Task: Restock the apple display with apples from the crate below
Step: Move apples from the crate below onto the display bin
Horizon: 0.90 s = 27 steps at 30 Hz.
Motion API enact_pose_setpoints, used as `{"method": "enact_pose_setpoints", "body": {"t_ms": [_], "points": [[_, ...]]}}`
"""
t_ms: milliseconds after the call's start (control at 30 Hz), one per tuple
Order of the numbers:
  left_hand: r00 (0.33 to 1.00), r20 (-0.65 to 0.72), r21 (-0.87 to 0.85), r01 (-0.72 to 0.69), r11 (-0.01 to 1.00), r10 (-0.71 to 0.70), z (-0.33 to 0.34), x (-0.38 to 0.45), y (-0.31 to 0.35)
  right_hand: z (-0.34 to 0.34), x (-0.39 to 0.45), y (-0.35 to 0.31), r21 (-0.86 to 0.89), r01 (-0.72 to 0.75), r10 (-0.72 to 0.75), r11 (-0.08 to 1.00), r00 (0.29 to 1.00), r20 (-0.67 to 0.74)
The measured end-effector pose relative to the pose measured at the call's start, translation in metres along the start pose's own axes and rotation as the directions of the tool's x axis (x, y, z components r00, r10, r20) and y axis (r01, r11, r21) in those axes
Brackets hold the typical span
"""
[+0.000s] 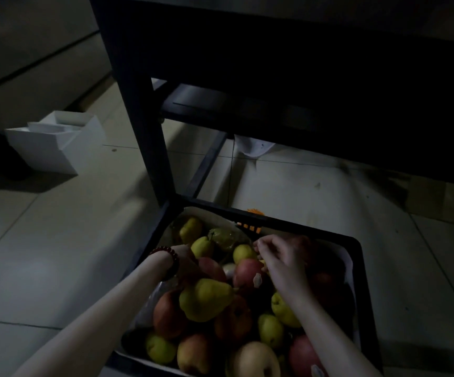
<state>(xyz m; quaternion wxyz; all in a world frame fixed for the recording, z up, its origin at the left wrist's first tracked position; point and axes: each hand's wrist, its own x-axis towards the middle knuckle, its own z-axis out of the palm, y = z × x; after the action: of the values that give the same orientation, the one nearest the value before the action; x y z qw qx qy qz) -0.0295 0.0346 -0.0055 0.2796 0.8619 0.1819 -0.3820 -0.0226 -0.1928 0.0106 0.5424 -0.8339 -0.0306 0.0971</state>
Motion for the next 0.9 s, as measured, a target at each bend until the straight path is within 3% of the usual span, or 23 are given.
{"method": "enact_pose_setpoints", "body": {"t_ms": [133, 200, 267, 367, 433, 533, 600, 733, 900], "points": [[0.985, -0.158, -0.124, -0.085, 0.989, 0.065, 0.009, -0.005, -0.010, -0.002, 0.003, -0.005, -0.140, 0.110, -0.115, 0.984, 0.993, -0.026], [0.948, -0.299, -0.201, -0.175, 0.964, 0.110, 0.010, -0.011, -0.013, -0.004, 0.007, -0.012, -0.279, 0.204, -0.221, 0.938, 0.975, -0.033], [0.902, -0.401, -0.212, -0.260, 0.942, 0.159, 0.003, -0.018, -0.010, -0.003, 0.015, -0.017, -0.441, 0.250, -0.255, 0.862, 0.966, 0.048], [0.838, -0.474, -0.152, -0.380, 0.912, 0.270, -0.008, -0.026, -0.004, 0.004, 0.025, -0.026, -0.568, 0.265, -0.090, 0.779, 0.944, 0.318], [0.822, -0.474, -0.155, -0.432, 0.889, 0.317, -0.012, -0.030, -0.003, 0.011, 0.026, -0.029, -0.670, 0.277, 0.108, 0.689, 0.875, 0.472], [0.809, -0.495, -0.179, -0.453, 0.873, 0.318, -0.010, -0.036, 0.001, 0.026, 0.026, -0.028, -0.856, 0.449, 0.380, 0.257, 0.767, 0.516], [0.800, -0.531, -0.236, -0.455, 0.859, 0.279, -0.005, -0.035, 0.001, 0.038, 0.028, -0.027, -0.881, 0.467, 0.484, 0.072, 0.756, 0.441], [0.795, -0.571, -0.436, -0.505, 0.745, 0.204, 0.000, -0.031, -0.003, 0.060, 0.030, -0.012, -0.896, 0.440, 0.442, -0.065, 0.817, 0.369], [0.773, -0.588, -0.470, -0.567, 0.677, 0.239, -0.004, -0.046, -0.004, 0.057, 0.026, -0.002, -0.881, 0.468, 0.356, -0.066, 0.836, 0.417]]}}
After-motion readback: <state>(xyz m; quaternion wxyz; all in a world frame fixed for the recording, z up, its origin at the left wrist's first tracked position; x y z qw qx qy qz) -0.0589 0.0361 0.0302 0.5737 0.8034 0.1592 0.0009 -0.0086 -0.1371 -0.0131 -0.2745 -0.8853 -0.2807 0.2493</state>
